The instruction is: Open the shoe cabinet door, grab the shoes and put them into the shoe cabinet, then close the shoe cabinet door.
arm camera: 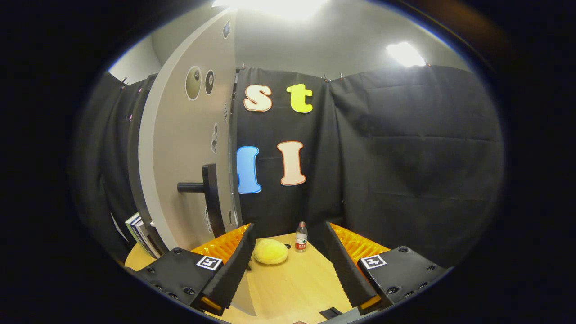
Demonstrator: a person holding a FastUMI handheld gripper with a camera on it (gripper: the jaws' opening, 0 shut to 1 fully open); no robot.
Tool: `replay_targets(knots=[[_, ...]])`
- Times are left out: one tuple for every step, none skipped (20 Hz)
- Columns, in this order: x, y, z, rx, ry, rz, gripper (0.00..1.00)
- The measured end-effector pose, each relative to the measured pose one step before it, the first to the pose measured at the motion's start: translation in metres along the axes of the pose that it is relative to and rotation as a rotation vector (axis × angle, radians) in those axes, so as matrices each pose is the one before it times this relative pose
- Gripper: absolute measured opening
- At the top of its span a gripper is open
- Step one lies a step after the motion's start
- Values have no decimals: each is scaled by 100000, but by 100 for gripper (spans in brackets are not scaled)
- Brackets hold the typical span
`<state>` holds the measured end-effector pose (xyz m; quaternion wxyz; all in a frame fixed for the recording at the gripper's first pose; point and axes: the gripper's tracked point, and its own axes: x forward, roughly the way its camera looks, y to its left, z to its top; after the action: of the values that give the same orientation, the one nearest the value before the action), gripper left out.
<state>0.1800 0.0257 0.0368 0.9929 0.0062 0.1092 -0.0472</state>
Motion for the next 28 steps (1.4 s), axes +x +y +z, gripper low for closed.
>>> replay_targets(knots=[[-64, 585, -8, 263, 152, 1557, 96], [-163, 588, -118, 194, 136, 1788, 96], [-31, 605, -54, 152, 224, 1831, 96], [-25, 565, -136, 259, 194, 1741, 96], [-13, 551, 3, 38, 309, 1680, 96], [-49, 534, 17, 118, 245, 1544, 96], [9, 532, -51, -132, 536, 1358, 96], [-8, 516, -29, -270, 186, 1224, 96], [90, 574, 75, -472, -66, 1313, 96], [99, 722, 23, -202, -96, 1529, 96], [52, 684, -26, -6, 98, 1971, 96], [127, 742, -147, 325, 150, 2179, 96], [155, 794, -51, 426, 249, 2431, 96], [223, 849, -128, 536, 430, 2329, 96], [273, 677, -91, 409, 441, 1978, 96], [376, 641, 55, 189, 114, 1438, 96], [380, 542, 2, -281, 116, 838, 96], [422, 613, -16, -321, -36, 1116, 96], [410, 806, 49, -18, 27, 1444, 96], [475, 971, -88, 224, 216, 2102, 96], [488, 964, -7, 84, 69, 2371, 96], [401, 1079, -70, 159, 155, 2523, 96], [566, 1142, -44, 290, 311, 2695, 96], [685, 1219, -115, 232, 273, 3033, 96], [747, 1266, -190, 56, 706, 3004, 96], [732, 1048, -90, -517, 491, 2327, 96], [582, 894, -137, -548, 363, 1696, 97], [437, 788, -113, -278, 442, 1458, 98]])
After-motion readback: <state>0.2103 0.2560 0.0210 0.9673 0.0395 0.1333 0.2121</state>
